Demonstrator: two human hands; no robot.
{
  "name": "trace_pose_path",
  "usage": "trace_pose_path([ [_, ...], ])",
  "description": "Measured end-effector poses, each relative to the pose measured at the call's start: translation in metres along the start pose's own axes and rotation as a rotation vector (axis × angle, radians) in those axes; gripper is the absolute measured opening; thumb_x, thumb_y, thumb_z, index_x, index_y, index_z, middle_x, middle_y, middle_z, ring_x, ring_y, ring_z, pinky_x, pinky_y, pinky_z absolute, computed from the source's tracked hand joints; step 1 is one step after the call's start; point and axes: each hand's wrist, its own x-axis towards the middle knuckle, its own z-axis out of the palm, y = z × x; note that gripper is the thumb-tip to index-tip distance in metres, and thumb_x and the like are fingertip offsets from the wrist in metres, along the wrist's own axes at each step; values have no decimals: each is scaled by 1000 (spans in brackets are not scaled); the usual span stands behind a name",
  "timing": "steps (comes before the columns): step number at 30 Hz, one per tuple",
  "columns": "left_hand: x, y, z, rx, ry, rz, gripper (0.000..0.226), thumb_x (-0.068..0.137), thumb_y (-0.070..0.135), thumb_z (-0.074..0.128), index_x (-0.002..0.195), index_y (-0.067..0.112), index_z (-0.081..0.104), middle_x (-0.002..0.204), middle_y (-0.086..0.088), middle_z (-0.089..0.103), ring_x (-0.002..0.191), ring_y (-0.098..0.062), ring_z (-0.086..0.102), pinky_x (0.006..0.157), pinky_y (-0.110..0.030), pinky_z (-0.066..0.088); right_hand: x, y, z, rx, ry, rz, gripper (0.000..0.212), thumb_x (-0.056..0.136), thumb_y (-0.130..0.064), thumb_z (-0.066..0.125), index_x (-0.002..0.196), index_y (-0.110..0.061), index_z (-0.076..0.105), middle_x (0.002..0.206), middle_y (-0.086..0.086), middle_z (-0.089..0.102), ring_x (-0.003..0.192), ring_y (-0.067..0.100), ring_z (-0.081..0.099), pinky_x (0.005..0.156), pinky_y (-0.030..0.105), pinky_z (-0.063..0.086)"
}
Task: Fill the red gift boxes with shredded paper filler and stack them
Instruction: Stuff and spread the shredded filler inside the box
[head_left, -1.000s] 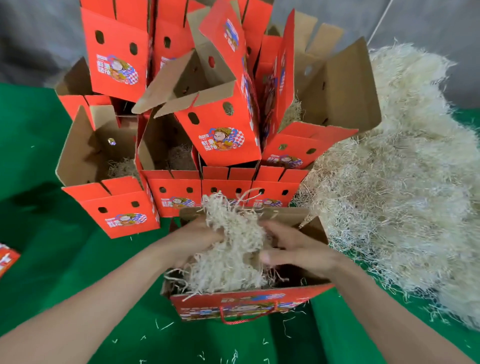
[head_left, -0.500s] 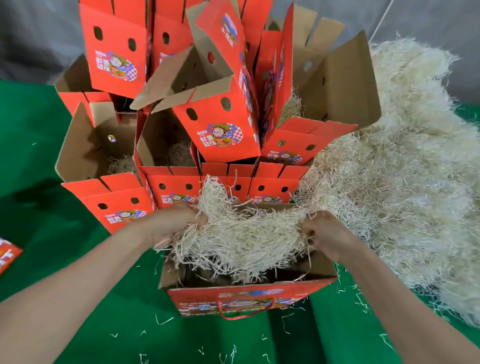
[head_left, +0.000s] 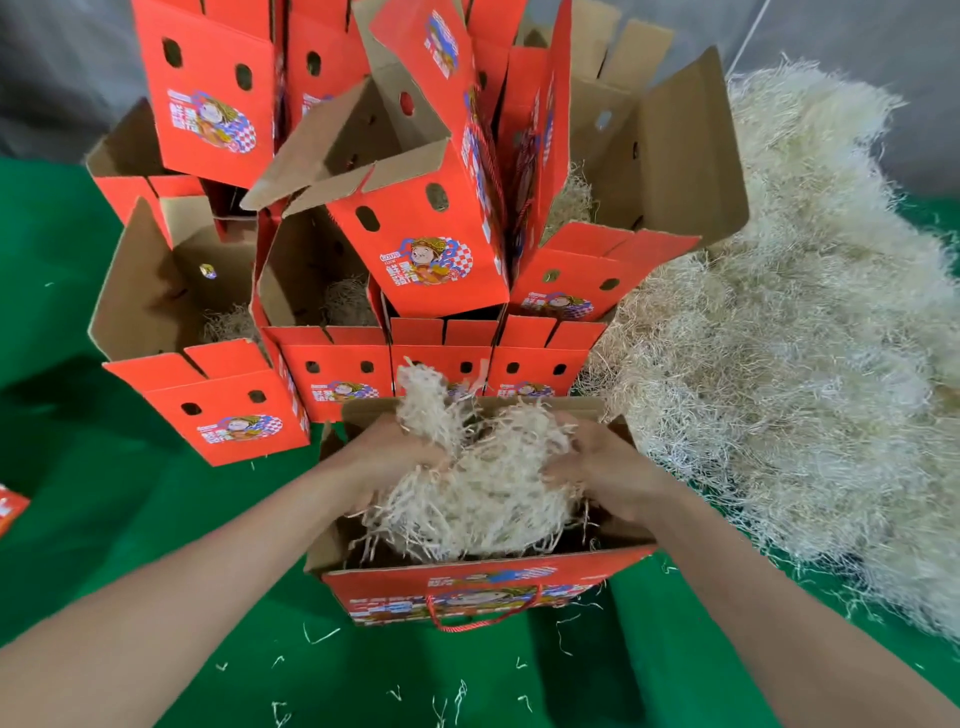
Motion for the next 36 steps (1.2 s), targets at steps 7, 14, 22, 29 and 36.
trace_pose_path([
  [7, 2, 0, -29, 95, 84, 79, 26, 77, 2, 68, 89, 20, 54, 95, 4, 58, 93, -15, 55, 71, -20, 40, -7, 2, -28, 96, 108, 7, 71, 82, 5, 57, 143, -11, 25, 138, -2, 37, 86, 5, 48, 75, 18, 44],
  [14, -1, 10, -16, 8, -340, -117, 88, 60, 23, 81, 136, 3, 42, 145, -10, 40, 137, -23, 31, 116, -44, 16, -10, -14, 1, 127, -243, -109, 19, 63, -13, 62, 64, -31, 62, 66, -8, 53, 59, 6, 45, 57, 17, 41],
  [22, 7, -1, -5, 10, -104, -183, 99, 76, 21, 71, 149, 11, 5, 154, -11, 17, 140, -26, 18, 110, -41, 19, -4, 0, 1, -64, 31, -99, 14, 84, 0, 59, 98, -5, 60, 76, 4, 52, 50, 5, 41, 45, 15, 35],
  [29, 10, 2, -23, -60, 7, -110, 65, 83, 22, 65, 139, 8, 36, 151, -12, 26, 139, -27, 20, 112, -44, 13, -5, -2, -11, 76, 128, -135, 12, 85, -4, 56, 84, -15, 62, 69, -6, 54, 63, 8, 45, 59, 21, 36],
  [36, 5, 7, -4, -94, -188, -156, 103, 56, 55, 67, 144, 16, 29, 151, 0, 25, 141, -21, 15, 113, -43, 11, 2, -3, 21, -31, 158, -85, 60, 82, -6, 65, 135, -12, 37, 94, 9, 60, 62, 4, 49, 56, 22, 41],
])
